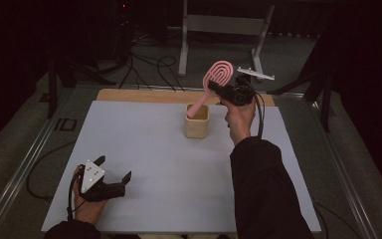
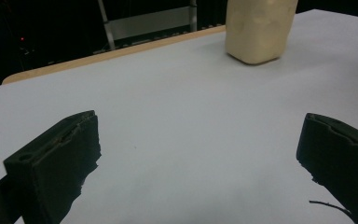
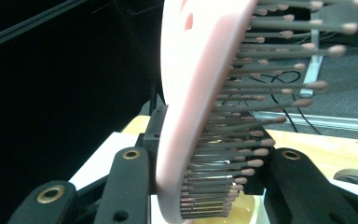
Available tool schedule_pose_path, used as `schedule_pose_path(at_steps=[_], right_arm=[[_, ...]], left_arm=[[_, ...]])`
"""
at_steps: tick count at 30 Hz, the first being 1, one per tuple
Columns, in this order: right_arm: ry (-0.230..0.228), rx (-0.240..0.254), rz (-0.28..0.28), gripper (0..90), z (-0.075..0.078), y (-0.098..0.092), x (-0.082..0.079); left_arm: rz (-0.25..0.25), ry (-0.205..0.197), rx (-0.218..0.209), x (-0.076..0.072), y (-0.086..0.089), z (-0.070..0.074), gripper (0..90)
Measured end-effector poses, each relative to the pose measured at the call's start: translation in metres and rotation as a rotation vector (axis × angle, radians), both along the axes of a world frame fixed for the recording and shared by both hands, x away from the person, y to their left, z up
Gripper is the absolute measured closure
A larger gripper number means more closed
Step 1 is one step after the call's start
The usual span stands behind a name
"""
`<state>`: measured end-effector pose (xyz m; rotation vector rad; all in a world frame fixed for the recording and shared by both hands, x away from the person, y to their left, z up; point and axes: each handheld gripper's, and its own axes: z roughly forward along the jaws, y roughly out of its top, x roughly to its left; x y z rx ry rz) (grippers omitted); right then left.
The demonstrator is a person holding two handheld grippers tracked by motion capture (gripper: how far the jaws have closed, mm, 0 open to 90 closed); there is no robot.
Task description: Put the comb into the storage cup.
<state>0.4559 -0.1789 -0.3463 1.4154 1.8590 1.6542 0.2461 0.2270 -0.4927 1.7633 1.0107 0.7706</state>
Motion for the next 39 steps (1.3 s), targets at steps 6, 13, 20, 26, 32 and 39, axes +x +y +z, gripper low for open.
schedule_pose_path(at_steps=[6,13,20,26,32,39], right_arm=[[0.002,-0.005,-0.001,63.4,-0.001,0.000,0.001],[0.006,-0.013,-0.003,63.4,-0.003,0.002,0.002],[0.011,-0.018,-0.009,63.4,-0.007,0.001,0.002],[0.015,-0.022,-0.013,63.4,-0.008,0.001,0.002],[0.014,-0.036,-0.013,63.4,-0.010,0.003,0.002],[0.016,-0.046,-0.013,63.4,-0.015,0.005,0.003]], left_arm=[[0.000,0.000,0.000,0.000,0.000,0.000,0.2],[-0.001,0.003,0.001,0.000,0.000,0.000,0.2],[-0.001,0.002,0.000,0.000,0.000,0.000,0.2],[-0.001,0.002,0.002,0.000,0.000,0.000,0.2],[-0.001,0.001,0.001,0.000,0.000,0.000,0.2],[0.000,0.000,0.002,0.000,0.000,0.000,0.2]])
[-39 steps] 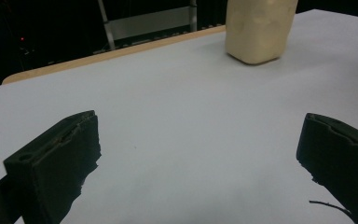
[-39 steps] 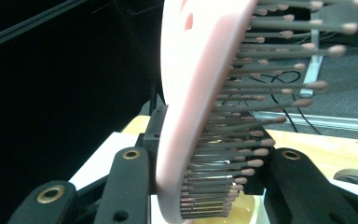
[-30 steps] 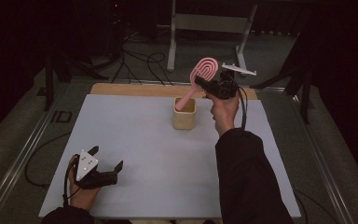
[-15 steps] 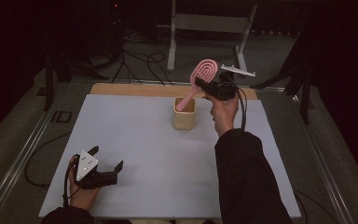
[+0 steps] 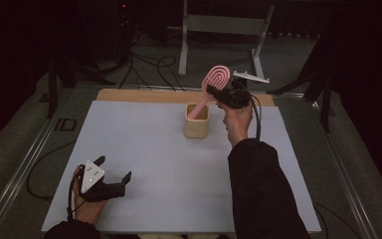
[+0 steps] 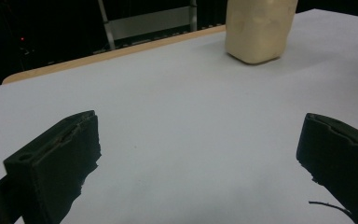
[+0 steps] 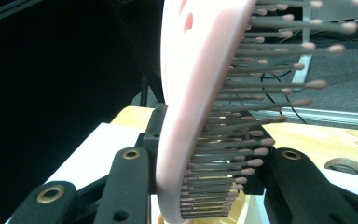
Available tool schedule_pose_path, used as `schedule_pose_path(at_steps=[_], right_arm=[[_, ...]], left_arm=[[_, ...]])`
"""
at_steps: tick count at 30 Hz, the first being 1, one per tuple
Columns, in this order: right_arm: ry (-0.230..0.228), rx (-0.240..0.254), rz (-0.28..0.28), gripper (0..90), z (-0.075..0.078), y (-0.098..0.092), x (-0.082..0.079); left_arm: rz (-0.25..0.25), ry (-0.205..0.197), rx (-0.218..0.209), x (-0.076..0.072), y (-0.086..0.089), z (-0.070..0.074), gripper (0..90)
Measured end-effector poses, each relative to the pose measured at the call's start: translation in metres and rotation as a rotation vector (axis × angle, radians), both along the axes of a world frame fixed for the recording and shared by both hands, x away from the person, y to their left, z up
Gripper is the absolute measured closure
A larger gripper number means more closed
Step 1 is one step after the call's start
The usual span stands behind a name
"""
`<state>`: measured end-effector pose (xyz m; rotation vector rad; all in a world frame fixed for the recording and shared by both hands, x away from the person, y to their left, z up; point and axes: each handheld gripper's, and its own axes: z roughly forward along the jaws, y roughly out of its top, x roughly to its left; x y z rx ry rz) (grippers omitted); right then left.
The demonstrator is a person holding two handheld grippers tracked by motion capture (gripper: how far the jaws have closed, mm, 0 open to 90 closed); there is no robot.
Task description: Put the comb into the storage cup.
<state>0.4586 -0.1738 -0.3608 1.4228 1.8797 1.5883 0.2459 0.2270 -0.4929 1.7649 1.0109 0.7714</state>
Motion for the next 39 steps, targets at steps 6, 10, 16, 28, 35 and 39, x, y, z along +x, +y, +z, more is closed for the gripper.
schedule_pose_path(at_steps=[6,10,16,28,35,39], right_arm=[[0.003,-0.003,0.000,63.4,-0.002,0.001,0.000],[0.005,-0.007,0.001,63.4,-0.004,0.001,0.000],[0.009,-0.012,0.003,63.3,-0.006,0.003,0.000],[0.016,-0.018,0.005,63.3,-0.010,0.006,0.001],[0.020,-0.024,0.004,63.3,-0.013,0.006,0.001],[0.020,-0.029,0.003,63.3,-0.014,0.007,0.001]], left_arm=[[0.000,0.000,0.000,0.000,0.000,0.000,0.2],[0.000,0.001,0.001,0.000,0.000,0.000,0.2],[0.002,-0.001,-0.001,0.000,0.000,0.000,0.2],[0.001,0.000,0.002,0.000,0.000,0.000,0.2],[0.000,0.000,0.003,0.000,0.000,0.000,0.2],[0.001,0.000,0.002,0.000,0.000,0.000,0.2]])
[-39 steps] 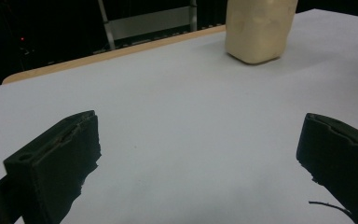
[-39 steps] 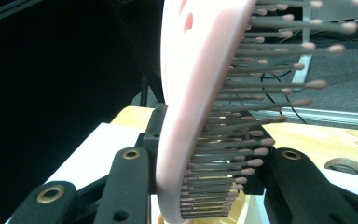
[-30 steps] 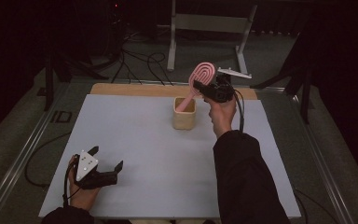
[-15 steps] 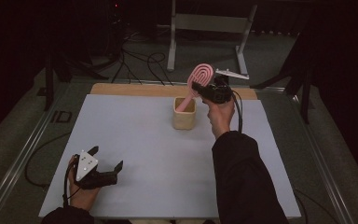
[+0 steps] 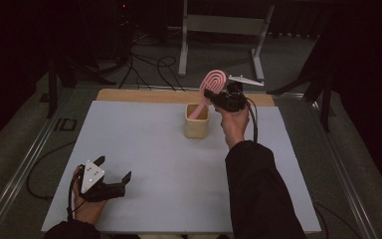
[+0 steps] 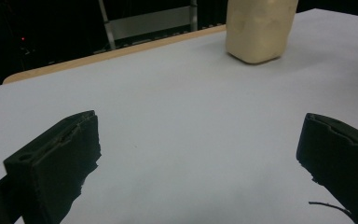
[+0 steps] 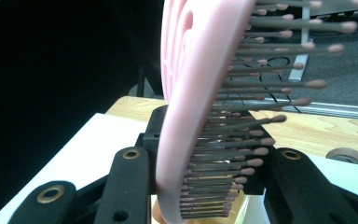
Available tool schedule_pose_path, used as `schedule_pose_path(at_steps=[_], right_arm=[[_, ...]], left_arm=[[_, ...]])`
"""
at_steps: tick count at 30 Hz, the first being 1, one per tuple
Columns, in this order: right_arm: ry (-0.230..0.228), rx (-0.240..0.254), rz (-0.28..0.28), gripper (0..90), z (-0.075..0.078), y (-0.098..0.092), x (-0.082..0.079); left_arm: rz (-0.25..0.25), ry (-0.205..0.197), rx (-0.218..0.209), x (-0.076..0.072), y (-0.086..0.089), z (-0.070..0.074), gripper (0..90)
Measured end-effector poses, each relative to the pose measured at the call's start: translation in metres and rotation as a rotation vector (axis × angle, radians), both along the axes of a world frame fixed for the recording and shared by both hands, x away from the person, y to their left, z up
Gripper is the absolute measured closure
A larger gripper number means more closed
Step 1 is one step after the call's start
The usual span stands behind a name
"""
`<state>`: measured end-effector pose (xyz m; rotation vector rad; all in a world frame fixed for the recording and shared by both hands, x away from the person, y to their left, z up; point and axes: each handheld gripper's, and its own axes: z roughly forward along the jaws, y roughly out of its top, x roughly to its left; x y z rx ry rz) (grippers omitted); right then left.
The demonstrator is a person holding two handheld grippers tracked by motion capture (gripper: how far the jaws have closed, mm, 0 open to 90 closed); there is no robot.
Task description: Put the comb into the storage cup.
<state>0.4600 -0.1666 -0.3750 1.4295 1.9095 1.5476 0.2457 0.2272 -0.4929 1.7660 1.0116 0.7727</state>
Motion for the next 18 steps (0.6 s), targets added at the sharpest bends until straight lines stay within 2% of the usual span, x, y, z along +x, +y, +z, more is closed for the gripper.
schedule_pose_path(at_steps=[18], right_arm=[[0.008,-0.032,0.004,63.3,-0.0063,0.0058,0.0004]], left_arm=[[-0.002,0.002,0.001,0.0000,0.0000,-0.0002,0.2]])
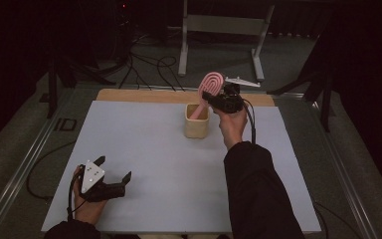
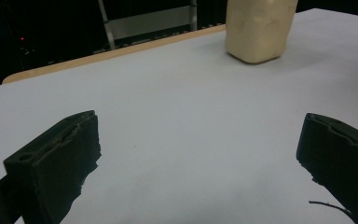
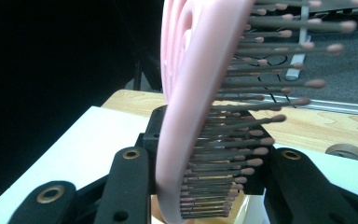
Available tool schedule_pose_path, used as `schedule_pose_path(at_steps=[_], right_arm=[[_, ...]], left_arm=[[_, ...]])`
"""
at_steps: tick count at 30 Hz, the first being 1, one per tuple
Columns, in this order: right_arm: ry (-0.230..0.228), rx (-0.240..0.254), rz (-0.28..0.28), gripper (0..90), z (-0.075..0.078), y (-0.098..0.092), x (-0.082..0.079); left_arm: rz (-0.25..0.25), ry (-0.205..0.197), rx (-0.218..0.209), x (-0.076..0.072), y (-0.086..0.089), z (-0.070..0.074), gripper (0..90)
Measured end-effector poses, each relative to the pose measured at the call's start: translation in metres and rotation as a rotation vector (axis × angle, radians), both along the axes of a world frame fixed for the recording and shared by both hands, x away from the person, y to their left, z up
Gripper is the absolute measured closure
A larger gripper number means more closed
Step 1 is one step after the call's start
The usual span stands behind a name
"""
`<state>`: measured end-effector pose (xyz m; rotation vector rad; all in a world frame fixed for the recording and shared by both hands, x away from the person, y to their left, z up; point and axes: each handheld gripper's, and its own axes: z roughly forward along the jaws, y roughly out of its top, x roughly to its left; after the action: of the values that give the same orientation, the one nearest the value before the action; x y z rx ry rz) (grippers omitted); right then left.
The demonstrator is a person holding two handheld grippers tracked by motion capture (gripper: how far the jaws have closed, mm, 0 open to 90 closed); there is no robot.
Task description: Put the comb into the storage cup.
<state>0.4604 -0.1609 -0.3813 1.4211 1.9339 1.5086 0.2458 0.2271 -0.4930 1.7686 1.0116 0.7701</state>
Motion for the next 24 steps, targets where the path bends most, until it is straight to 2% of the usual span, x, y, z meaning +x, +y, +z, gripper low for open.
schedule_pose_path(at_steps=[24], right_arm=[[0.012,-0.012,-0.004,63.3,-0.0084,0.0019,0.0002]], left_arm=[[0.000,-0.001,0.000,-0.0001,-0.0002,0.0000,0.2]])
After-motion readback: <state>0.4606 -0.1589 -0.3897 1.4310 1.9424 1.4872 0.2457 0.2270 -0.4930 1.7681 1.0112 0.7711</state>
